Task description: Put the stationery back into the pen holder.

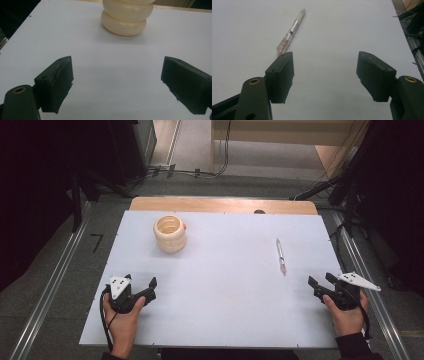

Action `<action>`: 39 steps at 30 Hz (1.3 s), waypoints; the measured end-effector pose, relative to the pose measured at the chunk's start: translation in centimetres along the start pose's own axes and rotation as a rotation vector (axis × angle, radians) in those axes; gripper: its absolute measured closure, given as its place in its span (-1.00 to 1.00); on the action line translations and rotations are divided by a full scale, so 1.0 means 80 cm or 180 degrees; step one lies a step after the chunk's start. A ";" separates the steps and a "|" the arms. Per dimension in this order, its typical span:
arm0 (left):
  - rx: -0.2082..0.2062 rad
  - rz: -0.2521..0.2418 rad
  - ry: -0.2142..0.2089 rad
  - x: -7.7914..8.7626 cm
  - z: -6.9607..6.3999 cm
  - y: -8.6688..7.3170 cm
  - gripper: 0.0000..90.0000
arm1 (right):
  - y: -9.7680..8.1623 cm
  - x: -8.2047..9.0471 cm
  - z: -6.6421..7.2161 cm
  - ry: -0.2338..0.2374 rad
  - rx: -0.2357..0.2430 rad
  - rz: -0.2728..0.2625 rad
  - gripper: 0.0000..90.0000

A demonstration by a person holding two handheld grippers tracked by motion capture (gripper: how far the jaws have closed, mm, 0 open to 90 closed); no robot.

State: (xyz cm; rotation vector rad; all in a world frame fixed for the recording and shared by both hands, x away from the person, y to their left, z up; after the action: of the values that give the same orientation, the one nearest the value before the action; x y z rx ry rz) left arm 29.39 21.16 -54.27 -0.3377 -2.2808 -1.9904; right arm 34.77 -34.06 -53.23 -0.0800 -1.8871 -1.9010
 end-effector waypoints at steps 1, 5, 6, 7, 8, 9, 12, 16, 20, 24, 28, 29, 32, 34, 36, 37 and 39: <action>-0.0002 0.0007 -0.0002 0.000 0.000 0.000 -0.75 | 0.000 -0.002 0.003 0.0013 0.0007 0.0015 -0.36; 0.0006 -0.0003 -0.0007 0.000 -0.001 0.000 -0.75 | 0.000 -0.006 0.007 0.0019 0.0016 0.0032 -0.35; 0.0008 -0.0002 -0.0009 0.000 -0.001 0.000 -0.75 | 0.000 -0.009 0.010 0.0027 0.0024 0.0047 -0.34; 0.0014 -0.0003 -0.0012 0.000 -0.001 0.000 -0.75 | 0.000 -0.009 0.010 0.0027 0.0024 0.0047 -0.34; 0.0017 -0.0002 -0.0011 0.000 -0.001 0.000 -0.75 | 0.000 -0.010 0.012 0.0031 0.0027 0.0053 -0.34; 0.0018 -0.0001 -0.0012 0.000 -0.001 0.000 -0.75 | 0.000 -0.011 0.012 0.0030 0.0038 0.0056 -0.34; 0.0018 0.0005 -0.0018 0.000 0.000 0.000 -0.75 | 0.000 -0.014 0.015 0.0033 0.0049 0.0068 -0.33; 0.0019 0.0004 -0.0022 0.000 -0.001 0.000 -0.75 | 0.001 -0.018 0.017 0.0035 0.0042 0.0081 -0.33; 0.0017 0.0009 -0.0027 -0.001 -0.001 -0.001 -0.75 | 0.002 -0.023 0.019 0.0042 0.0017 0.0098 -0.32; 0.0022 0.0008 -0.0026 -0.001 -0.001 -0.001 -0.75 | 0.003 -0.030 0.022 0.0049 0.0017 0.0107 -0.31; 0.0034 0.0011 -0.0018 -0.001 0.000 -0.001 -0.75 | 0.003 -0.035 0.025 0.0065 0.0013 0.0139 -0.30; 0.0034 0.0010 -0.0019 -0.001 0.000 -0.001 -0.75 | 0.003 -0.037 0.026 0.0063 0.0006 0.0145 -0.29; 0.0035 0.0009 -0.0031 -0.001 -0.001 -0.001 -0.75 | 0.005 -0.041 0.027 0.0076 -0.0006 0.0157 -0.29; 0.0037 0.0010 -0.0026 -0.001 -0.001 -0.001 -0.75 | 0.005 -0.044 0.028 0.0074 -0.0024 0.0176 -0.28; 0.0042 0.0006 -0.0025 -0.001 -0.001 -0.001 -0.75 | 0.004 -0.048 0.029 0.0082 -0.0022 0.0203 -0.28; 0.0043 0.0007 -0.0021 -0.001 0.000 -0.001 -0.75 | 0.003 -0.050 0.030 0.0086 -0.0019 0.0218 -0.28; 0.0043 0.0007 -0.0023 -0.001 0.000 -0.001 -0.75 | 0.004 -0.053 0.031 0.0087 -0.0033 0.0241 -0.28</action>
State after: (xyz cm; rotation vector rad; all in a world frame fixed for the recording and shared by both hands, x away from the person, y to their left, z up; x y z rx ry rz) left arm 29.47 21.13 -54.37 -0.3466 -2.2963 -1.9750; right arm 37.98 -30.49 -54.33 -0.1263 -1.8303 -1.8523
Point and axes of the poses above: each handheld gripper's, and its own axes: x roughly backward along the jaws, y roughly out of its top, z roughly to its left, the point moved 8 cm from there along -x, roughly forward along the jaws, and after that the axes turned 12 degrees about -z, right-handed, at the moved point
